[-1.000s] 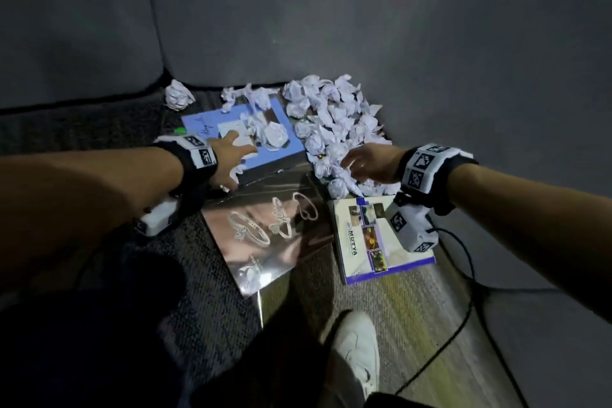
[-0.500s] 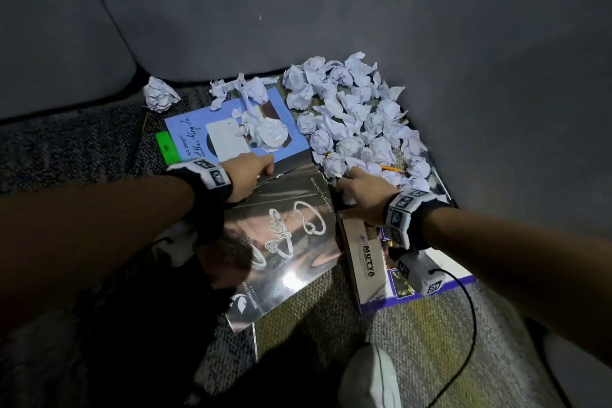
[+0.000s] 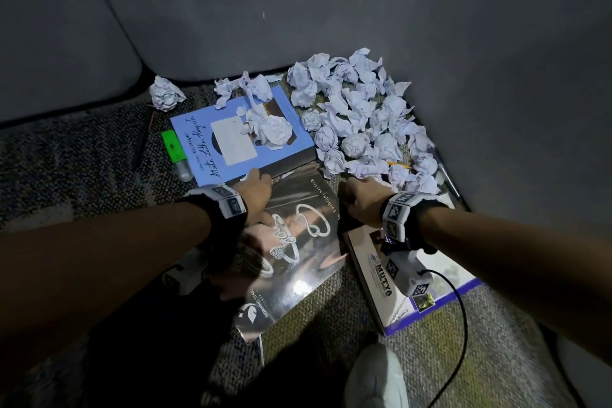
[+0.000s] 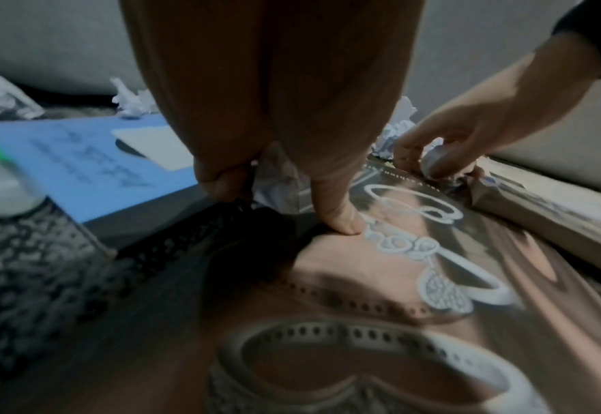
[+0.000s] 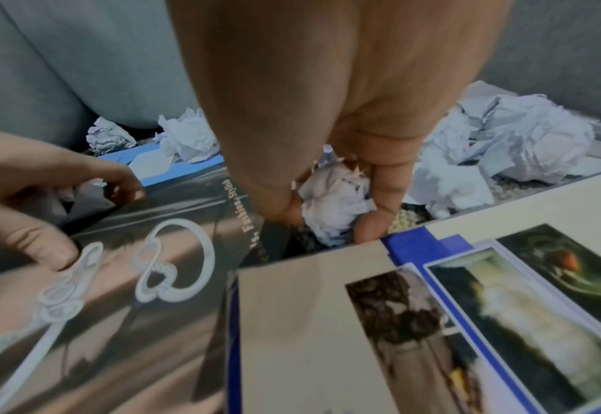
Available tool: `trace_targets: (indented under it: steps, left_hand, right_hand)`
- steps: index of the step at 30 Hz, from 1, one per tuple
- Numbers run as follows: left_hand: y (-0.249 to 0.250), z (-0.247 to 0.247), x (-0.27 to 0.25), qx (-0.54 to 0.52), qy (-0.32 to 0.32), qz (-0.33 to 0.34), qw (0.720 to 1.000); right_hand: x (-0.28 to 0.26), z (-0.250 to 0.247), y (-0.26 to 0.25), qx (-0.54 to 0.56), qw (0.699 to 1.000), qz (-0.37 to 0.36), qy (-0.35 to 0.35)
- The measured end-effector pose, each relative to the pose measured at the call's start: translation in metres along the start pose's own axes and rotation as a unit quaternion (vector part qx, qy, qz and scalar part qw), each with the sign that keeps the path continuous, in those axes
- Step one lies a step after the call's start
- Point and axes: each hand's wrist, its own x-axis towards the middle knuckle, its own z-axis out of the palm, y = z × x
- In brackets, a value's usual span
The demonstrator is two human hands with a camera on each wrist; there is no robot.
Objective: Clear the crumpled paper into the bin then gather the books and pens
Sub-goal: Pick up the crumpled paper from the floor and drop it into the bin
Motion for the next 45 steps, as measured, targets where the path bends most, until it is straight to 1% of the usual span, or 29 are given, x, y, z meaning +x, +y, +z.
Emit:
trace_targets:
  steps: [2, 3, 6, 7, 8, 10, 12, 13, 16, 18, 20, 23, 25, 29, 32, 34, 36, 37, 38, 39, 41, 42, 44, 45]
  left_hand:
    - [-0.004, 0.002, -0.001, -0.015, 0.003, 0.014, 1.0]
    - [-0.006, 0.001, -0.003, -0.001, -0.011, 0.027, 1.0]
    - [-0.015, -0.012, -0.004, 0.064, -0.08, 0.065, 0.993]
    - [-0.017, -0.018, -0.002, 0.069, -0.08, 0.076, 0.992]
    - [-0.021, -0.024, 0.001, 0.063, -0.062, 0.085, 0.992]
    - [-0.026, -0.034, 0.007, 0.016, 0.006, 0.094, 0.995]
    - [-0.025, -0.038, 0.014, -0.049, 0.076, 0.1, 0.991]
    - [-0.021, -0.037, 0.017, -0.079, 0.095, 0.098, 0.987]
    - [-0.008, -0.026, 0.028, -0.115, 0.103, 0.103, 0.983]
    - [-0.003, -0.021, 0.037, -0.088, 0.107, 0.105, 0.985]
    - [-0.004, -0.018, 0.049, -0.071, 0.109, 0.119, 0.984]
    - [-0.007, -0.016, 0.062, -0.069, 0.092, 0.154, 0.981]
    - [-0.011, -0.016, 0.064, -0.064, 0.087, 0.17, 0.979]
    - [-0.017, -0.017, 0.065, -0.008, 0.093, 0.209, 0.974]
    - [-0.015, -0.015, 0.065, 0.014, 0.097, 0.201, 0.975]
    - [-0.013, -0.014, 0.065, 0.013, 0.102, 0.196, 0.975]
    - [-0.011, -0.015, 0.063, -0.007, 0.115, 0.195, 0.974]
    - [-0.01, -0.016, 0.06, -0.025, 0.127, 0.191, 0.973]
    - [-0.009, -0.019, 0.057, -0.048, 0.147, 0.182, 0.971]
    - [-0.008, -0.023, 0.053, -0.074, 0.178, 0.169, 0.967]
    - [-0.008, -0.035, 0.048, -0.105, 0.263, 0.137, 0.949]
    - [-0.01, -0.043, 0.048, -0.111, 0.299, 0.12, 0.94]
    - [-0.021, -0.06, 0.054, -0.135, 0.344, 0.078, 0.926]
    - [-0.028, -0.066, 0.061, -0.149, 0.35, 0.059, 0.923]
  right_hand:
    - [-0.001, -0.005, -0.002, -0.003, 1.0, -0.017, -0.019]
    - [-0.001, -0.008, -0.003, -0.005, 1.0, -0.021, -0.019]
    - [0.0, -0.019, -0.003, 0.016, 0.999, 0.002, 0.028]
    - [0.001, -0.022, -0.003, 0.032, 0.998, 0.007, 0.051]
    - [0.002, -0.025, -0.003, 0.046, 0.996, 0.005, 0.074]
    - [0.007, -0.03, -0.004, 0.049, 0.993, -0.024, 0.104]
    - [0.01, -0.032, -0.008, 0.015, 0.991, -0.059, 0.122]
    - [0.013, -0.031, -0.01, -0.005, 0.988, -0.079, 0.134]
    - [0.021, -0.025, -0.017, -0.088, 0.975, -0.133, 0.153]
    - [0.028, -0.022, -0.021, -0.142, 0.965, -0.157, 0.151]
    - [0.035, -0.021, -0.023, -0.171, 0.961, -0.161, 0.145]
    - [0.042, -0.02, -0.016, -0.177, 0.961, -0.156, 0.142]
    - [0.042, -0.019, -0.012, -0.171, 0.96, -0.168, 0.146]
    - [0.041, -0.022, -0.013, -0.139, 0.965, -0.169, 0.146]
    - [0.041, -0.022, -0.015, -0.126, 0.967, -0.164, 0.147]
    - [0.038, -0.021, -0.015, -0.081, 0.973, -0.158, 0.144]
    - [0.033, -0.023, -0.012, 0.04, 0.978, -0.137, 0.155]
    - [0.032, -0.025, -0.011, 0.114, 0.971, -0.121, 0.172]
    - [0.032, -0.027, -0.01, 0.169, 0.959, -0.104, 0.204]
    - [0.035, -0.029, -0.007, 0.189, 0.946, -0.09, 0.247]
    - [0.041, -0.036, -0.002, 0.153, 0.935, -0.062, 0.316]
    - [0.042, -0.04, -0.001, 0.113, 0.937, -0.051, 0.328]
    - [0.044, -0.042, -0.002, 0.022, 0.949, -0.042, 0.311]
    - [0.046, -0.04, -0.003, -0.006, 0.955, -0.037, 0.295]
